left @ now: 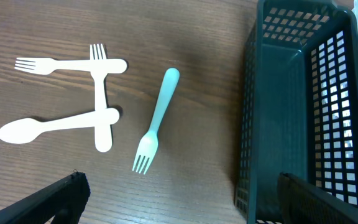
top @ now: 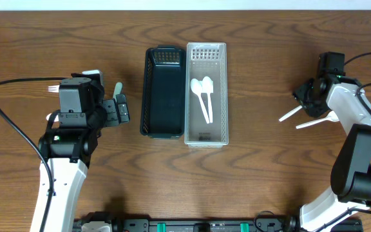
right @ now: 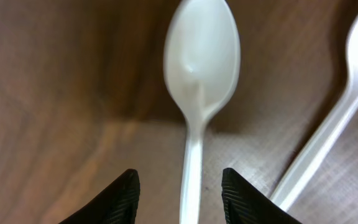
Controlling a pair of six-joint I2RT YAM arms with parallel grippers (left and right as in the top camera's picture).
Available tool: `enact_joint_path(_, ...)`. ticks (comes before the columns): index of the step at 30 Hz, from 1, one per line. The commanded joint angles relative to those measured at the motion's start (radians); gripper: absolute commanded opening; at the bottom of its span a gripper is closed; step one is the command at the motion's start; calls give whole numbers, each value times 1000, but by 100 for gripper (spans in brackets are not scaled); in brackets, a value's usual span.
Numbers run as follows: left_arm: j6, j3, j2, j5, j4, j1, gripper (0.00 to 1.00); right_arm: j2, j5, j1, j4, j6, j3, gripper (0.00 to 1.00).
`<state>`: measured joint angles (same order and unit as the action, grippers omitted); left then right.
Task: Pack container
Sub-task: 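Grasp a third white spoon with the right gripper, then drop the third spoon into the clear basket, right gripper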
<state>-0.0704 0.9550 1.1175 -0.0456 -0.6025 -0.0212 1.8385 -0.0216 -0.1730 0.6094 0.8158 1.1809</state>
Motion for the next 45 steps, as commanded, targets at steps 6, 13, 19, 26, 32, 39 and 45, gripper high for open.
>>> enact_joint_path(6, 17, 19, 5, 5, -3, 5, 98, -3, -4, -12, -38, 26, -6, 45)
enact_joint_path(13, 17, 19, 5, 5, -3, 5, 98, 2, -11, -32, -17, 26, -6, 45)
enact_joint_path(19, 17, 19, 5, 5, -3, 5, 98, 47, -15, -39, 6, 25, -6, 47)
enact_joint_path(26, 17, 19, 5, 5, -3, 5, 98, 116, -7, -39, -1, 26, -6, 47)
enact_joint_path(32, 17, 19, 5, 5, -3, 5, 98, 148, 24, -36, -3, 25, -6, 30)
enact_joint_path(39, 17, 19, 5, 5, -3, 5, 98, 132, 126, -26, -18, -73, -3, 14)
enact_joint_path(45, 17, 19, 5, 5, -3, 5, 98, 7, 123, 51, -11, -152, -3, 1)
